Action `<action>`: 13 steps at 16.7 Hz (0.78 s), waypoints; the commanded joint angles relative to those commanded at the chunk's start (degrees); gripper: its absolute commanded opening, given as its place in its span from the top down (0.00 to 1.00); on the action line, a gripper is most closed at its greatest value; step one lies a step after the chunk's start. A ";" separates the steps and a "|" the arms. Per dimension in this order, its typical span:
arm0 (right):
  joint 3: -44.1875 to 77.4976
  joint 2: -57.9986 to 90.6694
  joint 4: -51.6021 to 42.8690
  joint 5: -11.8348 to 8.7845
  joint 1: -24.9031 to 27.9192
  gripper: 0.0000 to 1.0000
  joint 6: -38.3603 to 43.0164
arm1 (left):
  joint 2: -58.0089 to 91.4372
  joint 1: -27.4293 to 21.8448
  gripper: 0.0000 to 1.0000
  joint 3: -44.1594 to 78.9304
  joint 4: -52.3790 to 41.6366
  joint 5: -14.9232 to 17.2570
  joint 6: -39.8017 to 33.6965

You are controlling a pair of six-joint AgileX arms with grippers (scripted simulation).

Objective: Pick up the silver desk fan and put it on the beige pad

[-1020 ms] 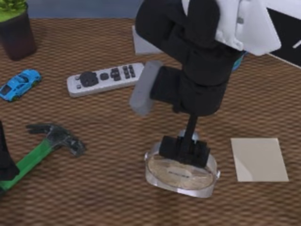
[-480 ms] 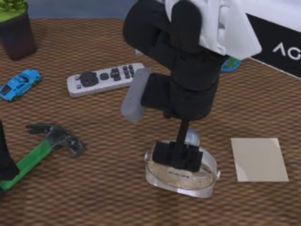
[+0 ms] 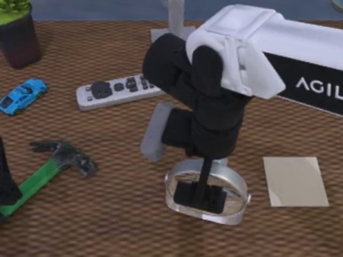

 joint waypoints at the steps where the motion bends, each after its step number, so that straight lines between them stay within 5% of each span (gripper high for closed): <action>1: 0.00 0.00 0.00 0.00 0.00 0.00 0.00 | 0.00 0.00 0.00 0.00 0.00 0.00 0.00; 3: 0.00 0.00 0.00 0.00 0.00 0.00 0.00 | 0.00 0.00 0.00 0.00 0.00 0.00 0.00; 13: 0.00 0.00 0.00 0.00 0.00 0.75 0.00 | 0.00 0.00 0.00 0.00 0.00 0.00 0.00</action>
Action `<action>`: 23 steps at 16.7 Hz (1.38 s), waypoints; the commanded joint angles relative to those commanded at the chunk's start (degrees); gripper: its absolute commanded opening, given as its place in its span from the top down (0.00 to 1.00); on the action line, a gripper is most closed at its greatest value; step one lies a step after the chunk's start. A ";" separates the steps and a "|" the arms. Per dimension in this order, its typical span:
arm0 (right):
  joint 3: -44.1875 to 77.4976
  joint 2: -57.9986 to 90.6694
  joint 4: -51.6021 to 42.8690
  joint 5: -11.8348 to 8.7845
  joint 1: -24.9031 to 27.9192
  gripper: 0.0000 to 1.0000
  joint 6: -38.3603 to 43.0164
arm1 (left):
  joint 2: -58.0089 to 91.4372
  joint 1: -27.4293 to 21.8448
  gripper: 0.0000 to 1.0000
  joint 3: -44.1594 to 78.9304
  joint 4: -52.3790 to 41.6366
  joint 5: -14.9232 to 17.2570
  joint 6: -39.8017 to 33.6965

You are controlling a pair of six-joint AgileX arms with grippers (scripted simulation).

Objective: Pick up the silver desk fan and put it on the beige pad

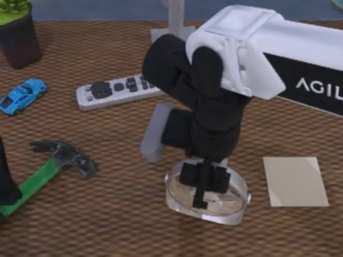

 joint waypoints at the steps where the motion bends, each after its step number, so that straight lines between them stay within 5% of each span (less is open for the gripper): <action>1: 0.00 0.00 0.00 0.00 0.00 0.83 0.00 | 0.00 0.00 0.00 0.00 0.00 0.00 0.00; 4: 0.00 0.00 0.00 0.00 0.00 1.00 0.00 | 0.00 0.00 0.00 0.00 0.00 0.00 0.00; 13: 0.22 0.04 -0.23 -0.01 -0.08 1.00 0.05 | 0.00 0.00 0.00 0.00 0.00 0.00 0.00; 23: 12.10 0.53 -11.58 -0.01 0.35 1.00 -0.03 | 0.00 0.00 0.00 0.00 0.00 0.00 0.00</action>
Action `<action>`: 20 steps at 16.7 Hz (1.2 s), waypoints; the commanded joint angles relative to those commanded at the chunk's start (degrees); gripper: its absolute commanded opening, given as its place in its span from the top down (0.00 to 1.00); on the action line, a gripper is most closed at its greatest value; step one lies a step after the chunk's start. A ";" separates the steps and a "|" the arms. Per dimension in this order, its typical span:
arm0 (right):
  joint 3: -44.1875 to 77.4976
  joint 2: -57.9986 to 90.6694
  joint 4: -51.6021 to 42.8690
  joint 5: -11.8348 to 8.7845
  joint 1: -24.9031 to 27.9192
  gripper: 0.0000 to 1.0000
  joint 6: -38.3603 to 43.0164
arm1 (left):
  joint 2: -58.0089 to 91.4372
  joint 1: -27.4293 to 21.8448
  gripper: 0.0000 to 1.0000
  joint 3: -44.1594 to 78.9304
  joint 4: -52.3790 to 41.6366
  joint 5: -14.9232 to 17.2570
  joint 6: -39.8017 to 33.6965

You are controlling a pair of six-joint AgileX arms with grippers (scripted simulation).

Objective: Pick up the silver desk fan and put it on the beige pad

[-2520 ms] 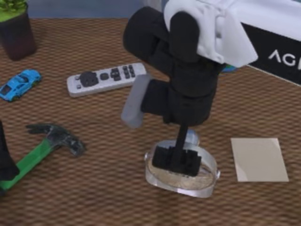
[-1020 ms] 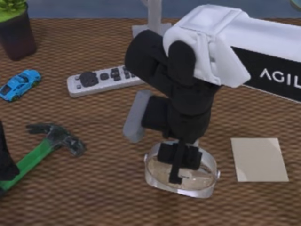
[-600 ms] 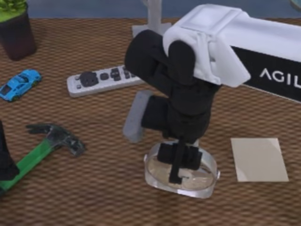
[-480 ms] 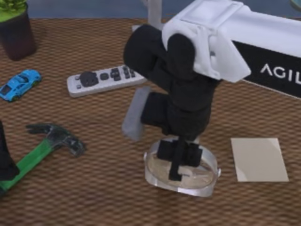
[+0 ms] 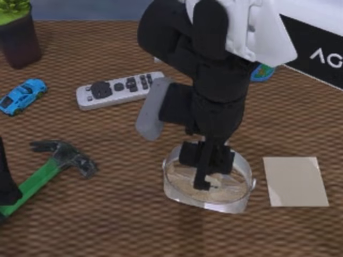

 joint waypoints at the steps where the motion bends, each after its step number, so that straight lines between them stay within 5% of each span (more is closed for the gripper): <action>1: 0.00 0.00 0.00 0.00 0.00 1.00 0.00 | 0.00 0.00 0.00 0.00 0.00 0.00 0.00; 6: -2.48 -1.52 0.55 -0.01 -2.73 1.00 -3.80 | 0.00 0.00 0.00 0.00 0.00 0.00 0.00; 16: -19.52 -14.31 5.15 -0.02 -22.03 1.00 -35.12 | 0.00 0.00 0.00 0.00 0.00 0.00 0.00; 20: -23.47 -17.26 6.25 -0.03 -26.38 1.00 -41.26 | 0.00 0.00 0.00 0.00 0.00 0.00 0.00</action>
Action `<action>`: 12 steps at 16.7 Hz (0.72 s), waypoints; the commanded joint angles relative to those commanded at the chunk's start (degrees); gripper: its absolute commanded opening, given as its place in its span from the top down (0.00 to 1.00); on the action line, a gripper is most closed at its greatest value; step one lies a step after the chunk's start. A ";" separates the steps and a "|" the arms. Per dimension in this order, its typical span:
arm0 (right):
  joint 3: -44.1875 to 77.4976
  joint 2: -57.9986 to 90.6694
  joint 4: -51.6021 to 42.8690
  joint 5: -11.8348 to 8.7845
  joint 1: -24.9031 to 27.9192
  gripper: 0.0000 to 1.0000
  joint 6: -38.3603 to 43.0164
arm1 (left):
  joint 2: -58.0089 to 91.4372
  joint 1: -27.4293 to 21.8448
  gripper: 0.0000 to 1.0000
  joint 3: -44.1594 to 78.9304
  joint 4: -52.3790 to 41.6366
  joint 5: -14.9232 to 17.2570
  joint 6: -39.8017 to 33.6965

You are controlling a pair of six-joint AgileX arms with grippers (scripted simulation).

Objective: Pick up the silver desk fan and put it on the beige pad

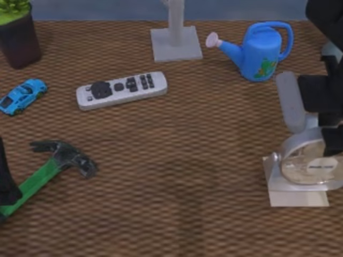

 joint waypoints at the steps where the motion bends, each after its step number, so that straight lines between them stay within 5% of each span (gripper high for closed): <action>1: -0.07 -0.05 0.02 0.00 -0.08 1.00 -0.10 | 0.00 0.00 0.00 0.00 0.00 0.00 0.00; 12: -6.95 0.87 7.82 0.00 -0.27 1.00 -0.28 | 0.00 0.00 0.00 0.00 0.00 0.00 0.00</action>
